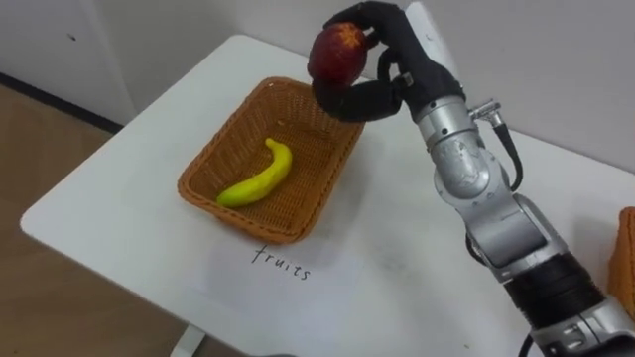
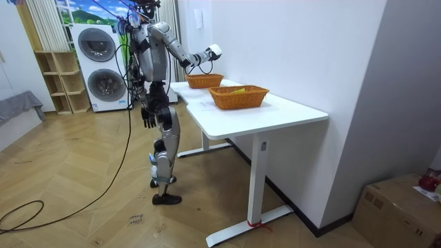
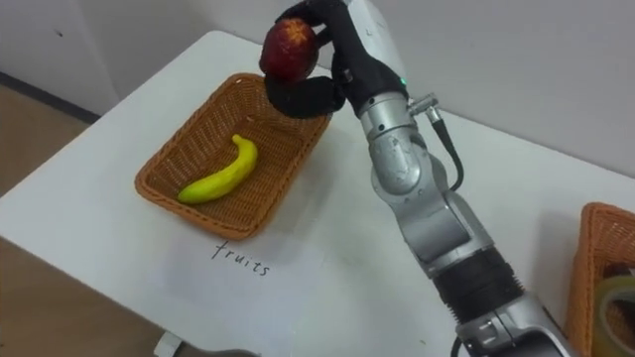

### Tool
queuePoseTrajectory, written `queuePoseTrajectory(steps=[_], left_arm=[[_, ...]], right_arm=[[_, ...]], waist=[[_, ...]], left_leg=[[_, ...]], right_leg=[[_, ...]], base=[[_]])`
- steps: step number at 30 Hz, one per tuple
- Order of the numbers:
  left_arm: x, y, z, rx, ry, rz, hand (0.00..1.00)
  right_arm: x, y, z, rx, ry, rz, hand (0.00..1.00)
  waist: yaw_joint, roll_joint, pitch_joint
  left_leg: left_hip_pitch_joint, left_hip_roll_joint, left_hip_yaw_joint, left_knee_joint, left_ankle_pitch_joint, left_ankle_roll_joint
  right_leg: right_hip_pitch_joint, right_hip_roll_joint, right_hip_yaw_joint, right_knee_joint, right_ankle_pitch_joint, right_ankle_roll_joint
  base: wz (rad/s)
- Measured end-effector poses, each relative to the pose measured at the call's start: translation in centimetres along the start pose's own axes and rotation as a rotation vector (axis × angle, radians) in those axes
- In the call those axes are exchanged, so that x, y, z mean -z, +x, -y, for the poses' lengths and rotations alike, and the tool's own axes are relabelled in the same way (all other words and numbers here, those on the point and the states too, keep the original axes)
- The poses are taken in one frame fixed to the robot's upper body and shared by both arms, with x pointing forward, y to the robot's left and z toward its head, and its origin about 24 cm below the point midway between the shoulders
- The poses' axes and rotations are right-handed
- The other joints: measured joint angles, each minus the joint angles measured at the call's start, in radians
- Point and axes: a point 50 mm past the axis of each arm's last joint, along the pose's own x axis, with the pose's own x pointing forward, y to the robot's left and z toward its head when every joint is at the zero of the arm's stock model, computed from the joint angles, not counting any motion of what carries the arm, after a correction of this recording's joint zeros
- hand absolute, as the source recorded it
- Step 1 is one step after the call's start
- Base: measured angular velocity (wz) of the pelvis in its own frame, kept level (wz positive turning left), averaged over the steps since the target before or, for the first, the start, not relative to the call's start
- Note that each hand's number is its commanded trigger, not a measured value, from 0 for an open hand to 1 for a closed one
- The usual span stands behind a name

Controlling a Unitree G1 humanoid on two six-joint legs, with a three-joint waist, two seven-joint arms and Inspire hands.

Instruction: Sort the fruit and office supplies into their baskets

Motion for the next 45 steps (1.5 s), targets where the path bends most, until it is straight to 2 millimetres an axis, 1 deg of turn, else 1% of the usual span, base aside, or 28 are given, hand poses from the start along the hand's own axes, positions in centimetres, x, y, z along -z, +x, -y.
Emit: queuePoseTrajectory(steps=[3,4,7,10,13,17,21,24,29,31,40,45], left_arm=[[0.1,0.0,0.0,-0.002,-0.003,-0.005,0.00],[0.2,0.0,0.1,-0.003,-0.006,-0.008,0.00],[0.3,0.0,0.2,-0.001,-0.022,-0.011,0.00],[0.6,-0.1,0.4,0.007,-0.027,-0.020,0.00],[1.1,-0.2,0.6,0.019,-0.028,-0.034,0.00],[1.2,-0.2,0.8,0.033,-0.031,-0.037,0.00],[1.4,-0.2,0.6,0.032,-0.029,-0.037,0.00],[1.6,-0.2,0.5,0.031,-0.027,-0.041,0.00],[1.7,-0.2,0.5,0.034,-0.027,-0.041,0.00],[1.6,-0.2,0.5,0.034,-0.027,-0.040,0.00],[1.6,-0.2,0.6,0.062,0.020,-0.039,0.00],[1.8,-0.2,0.4,0.058,0.022,-0.044,0.00]], right_arm=[[-0.1,-0.1,-0.7,-0.029,-0.012,0.005,1.00],[-0.2,-0.2,-1.0,-0.039,-0.011,0.008,1.00],[-0.1,-0.3,-1.3,-0.049,-0.013,0.005,1.00],[0.1,-0.3,-1.5,-0.054,-0.013,-0.008,1.00],[0.5,-0.3,-1.7,-0.060,-0.016,-0.024,1.00],[0.8,-0.5,-1.8,-0.065,-0.020,-0.036,1.00],[1.0,-0.6,-2.0,-0.073,-0.016,-0.043,1.00],[1.1,-0.7,-2.1,-0.079,-0.014,-0.048,1.00],[1.2,-0.8,-2.2,-0.081,-0.014,-0.051,1.00],[1.5,-1.1,-2.4,-0.087,-0.011,-0.064,1.00],[2.9,-1.7,-3.1,-0.158,-0.009,-0.125,1.00],[3.3,-2.0,-3.6,-0.196,0.006,-0.142,1.00]], waist=[[0.010,0.001,0.0010],[0.015,0.001,0.0012],[0.030,0.002,0.0018],[0.037,0.002,0.0020],[0.037,0.002,0.0021],[0.037,0.001,0.0021],[0.038,-0.005,0.0019],[0.038,-0.011,0.0020],[0.036,-0.012,0.0014],[0.036,-0.014,0.0000],[0.039,-0.015,0.0009],[0.040,-0.017,0.0016]], left_leg=[[-0.003,-0.001,-0.002,-0.001,0.000,0.000],[-0.004,-0.002,-0.004,-0.001,0.000,0.000],[-0.004,-0.002,-0.004,-0.001,0.000,0.000],[-0.001,-0.003,-0.008,-0.001,0.000,0.000],[0.002,-0.005,-0.014,-0.001,0.000,0.000],[0.001,-0.012,-0.025,0.000,0.001,0.002],[0.001,-0.017,-0.026,0.001,0.002,0.004],[0.000,-0.018,-0.027,0.001,0.002,0.006],[0.001,-0.019,-0.027,0.001,0.002,0.006],[0.003,-0.019,-0.027,0.002,0.002,0.007],[0.004,-0.019,-0.026,0.004,0.002,0.007],[0.004,-0.020,-0.025,0.007,0.002,0.007]], right_leg=[[0.001,0.000,0.000,0.000,-0.002,0.003],[0.002,0.004,0.000,0.000,-0.002,0.004],[0.002,0.004,0.000,0.000,-0.003,0.005],[0.006,0.004,0.002,0.000,-0.003,0.006],[0.011,0.003,0.003,0.000,-0.004,0.007],[0.014,-0.001,0.009,-0.001,-0.007,0.011],[0.015,-0.003,0.026,0.000,-0.008,0.012],[0.015,-0.005,0.027,0.001,-0.008,0.012],[0.015,-0.006,0.028,0.000,-0.008,0.012],[0.017,-0.006,0.028,0.000,-0.008,0.012],[0.020,-0.009,0.028,0.000,-0.008,0.013],[0.021,-0.008,0.029,0.000,-0.008,0.013]], base=[[0.03],[0.00],[0.00],[0.03],[0.04],[0.06],[0.02],[0.00],[0.00],[0.00],[0.00],[0.00]])
